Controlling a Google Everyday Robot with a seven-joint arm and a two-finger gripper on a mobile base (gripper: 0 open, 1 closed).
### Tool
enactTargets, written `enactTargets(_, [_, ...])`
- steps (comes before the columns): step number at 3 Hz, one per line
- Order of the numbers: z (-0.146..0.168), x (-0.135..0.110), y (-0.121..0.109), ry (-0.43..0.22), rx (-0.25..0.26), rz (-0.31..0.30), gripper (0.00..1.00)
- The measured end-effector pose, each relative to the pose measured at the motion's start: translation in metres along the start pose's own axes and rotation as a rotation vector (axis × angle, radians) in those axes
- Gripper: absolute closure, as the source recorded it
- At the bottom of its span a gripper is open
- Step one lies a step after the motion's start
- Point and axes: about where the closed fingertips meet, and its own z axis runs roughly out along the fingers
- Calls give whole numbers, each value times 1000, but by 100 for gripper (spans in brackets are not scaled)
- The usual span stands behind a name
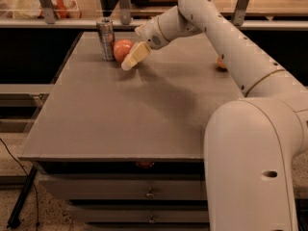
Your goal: Move apple near redbull can
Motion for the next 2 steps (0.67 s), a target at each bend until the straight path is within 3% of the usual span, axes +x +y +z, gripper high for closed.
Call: enactTargets(2, [-43,20,19,120,-14,-64,0])
